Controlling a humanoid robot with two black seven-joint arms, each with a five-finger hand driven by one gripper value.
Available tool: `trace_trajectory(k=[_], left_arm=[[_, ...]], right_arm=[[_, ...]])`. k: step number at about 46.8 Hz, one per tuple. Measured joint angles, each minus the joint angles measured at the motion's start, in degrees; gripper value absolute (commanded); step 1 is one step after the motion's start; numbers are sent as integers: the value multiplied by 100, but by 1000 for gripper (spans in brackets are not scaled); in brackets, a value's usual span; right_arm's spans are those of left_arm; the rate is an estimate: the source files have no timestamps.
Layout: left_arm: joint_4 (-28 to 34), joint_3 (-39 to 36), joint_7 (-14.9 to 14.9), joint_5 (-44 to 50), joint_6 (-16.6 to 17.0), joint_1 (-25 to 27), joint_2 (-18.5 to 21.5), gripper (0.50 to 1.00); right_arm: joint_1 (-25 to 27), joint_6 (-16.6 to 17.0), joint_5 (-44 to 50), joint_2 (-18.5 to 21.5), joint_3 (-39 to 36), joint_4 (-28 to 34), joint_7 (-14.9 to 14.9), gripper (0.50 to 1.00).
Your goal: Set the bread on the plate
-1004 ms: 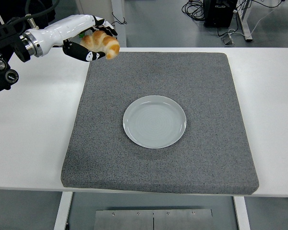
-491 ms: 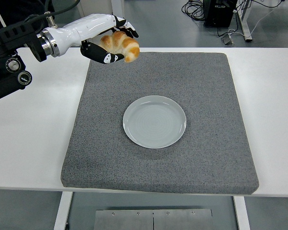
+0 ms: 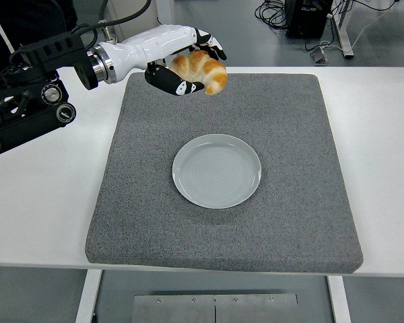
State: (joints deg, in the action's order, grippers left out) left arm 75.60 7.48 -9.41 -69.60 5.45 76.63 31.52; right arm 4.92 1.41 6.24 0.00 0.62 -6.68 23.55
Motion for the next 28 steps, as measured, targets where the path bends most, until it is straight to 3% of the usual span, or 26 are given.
trace_trajectory(k=[28], left_arm=[[-11,-79,2,-351,68,-254,-517,654]], right_arm=[[-1,0,0,0,0,0,0,1000]])
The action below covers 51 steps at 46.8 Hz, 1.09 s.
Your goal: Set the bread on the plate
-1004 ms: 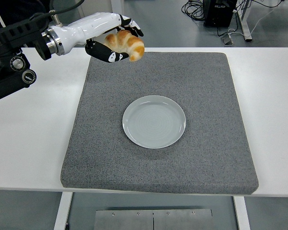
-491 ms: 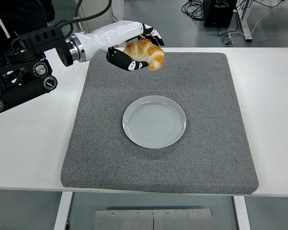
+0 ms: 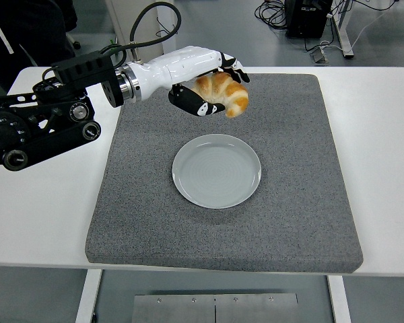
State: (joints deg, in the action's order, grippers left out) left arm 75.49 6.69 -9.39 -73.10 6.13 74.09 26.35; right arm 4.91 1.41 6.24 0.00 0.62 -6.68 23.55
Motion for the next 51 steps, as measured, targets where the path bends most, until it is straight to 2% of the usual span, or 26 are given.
trace_trajectory(k=[11,39,51], left_arm=[[-25,-8,8,-301,169,-408,-243,657],[-105,-61,8,-699,442,-996,-393,658],[-346,-295,8,-1023,764,-1191,-498,661]], right_arm=[[0,0,0,0,0,0,0,1000],[1,0,0,0,0,0,0,1000],[1,0,0,0,0,0,1,1000]])
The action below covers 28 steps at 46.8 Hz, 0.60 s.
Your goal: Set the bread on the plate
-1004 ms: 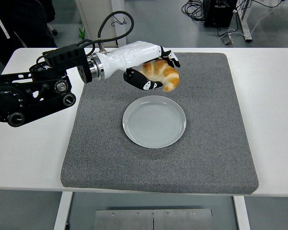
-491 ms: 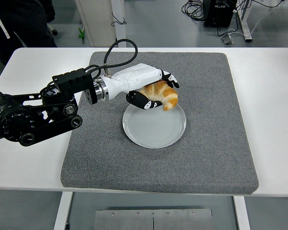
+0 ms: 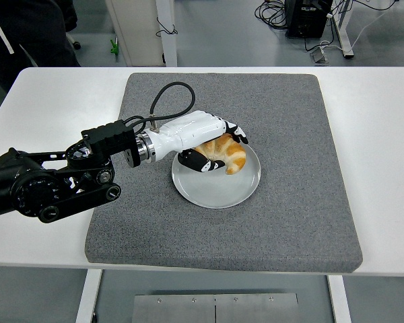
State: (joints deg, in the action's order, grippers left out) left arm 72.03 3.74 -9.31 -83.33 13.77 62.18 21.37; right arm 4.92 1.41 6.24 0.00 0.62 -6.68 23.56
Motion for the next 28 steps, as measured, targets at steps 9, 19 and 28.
trace_trajectory(k=[9,19,28], left_arm=[[-225,-15,-38,1,16,-158,-114,661],[-770,-22,-88,-3,90,-325,-493,661],[-783,-23,-88,-7,91,-365,-501,661]], right_arm=[[0,0,0,0,0,0,0,1000],[1,0,0,0,0,0,0,1000],[0,0,0,0,0,0,0,1000]])
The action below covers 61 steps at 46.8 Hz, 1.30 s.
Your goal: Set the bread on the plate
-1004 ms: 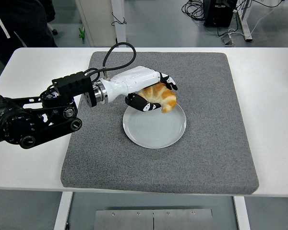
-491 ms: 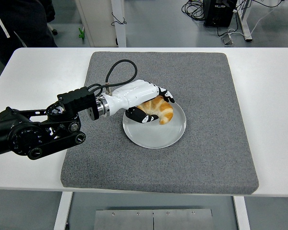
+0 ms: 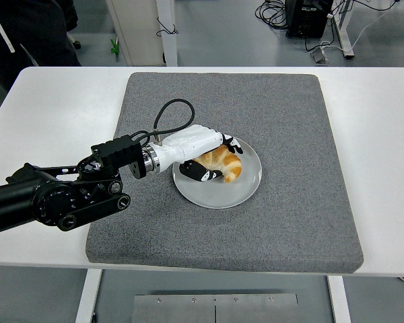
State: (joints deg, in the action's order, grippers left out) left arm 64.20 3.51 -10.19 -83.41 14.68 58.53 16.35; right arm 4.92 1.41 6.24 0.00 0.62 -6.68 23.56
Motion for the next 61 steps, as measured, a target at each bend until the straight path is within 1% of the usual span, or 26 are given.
trace_trajectory(k=[5,16,18,20,25,29,35,40,41,46,50,61], left_arm=[[3,-3,0,-8,0,-8,-10,663],[5,-8,0,-10,0,-9,-9,696],[5,-8,0,-10,0,-8,-9,713],[5,-9,0,-10,0,-9,-9,745],[5,-8,0,-10,-1,-8,-9,804],[10,-23,-8,-10,-6,-8,-13,804],[14,-372,-10,8,-9,53,-10,805],[14,-443,-10,26,-8,63,-9,824],[14,-445,-10,27,-8,63,-9,833],[14,-446,-10,56,-9,74,-3,916],[31,-397,-10,96,-12,78,17,949],[112,-262,-2,614,-77,178,70,957]], right_arm=[[0,0,0,0,0,0,0,1000],[1,0,0,0,0,0,0,1000],[1,0,0,0,0,0,0,1000],[0,0,0,0,0,0,0,1000],[0,0,0,0,0,0,0,1000],[0,0,0,0,0,0,0,1000],[1,0,0,0,0,0,-1,1000],[1,0,0,0,0,0,-2,1000],[0,0,0,0,0,0,-2,1000],[1,0,0,0,0,0,-2,1000],[1,0,0,0,0,0,-1,1000],[1,0,0,0,0,0,-1,1000]])
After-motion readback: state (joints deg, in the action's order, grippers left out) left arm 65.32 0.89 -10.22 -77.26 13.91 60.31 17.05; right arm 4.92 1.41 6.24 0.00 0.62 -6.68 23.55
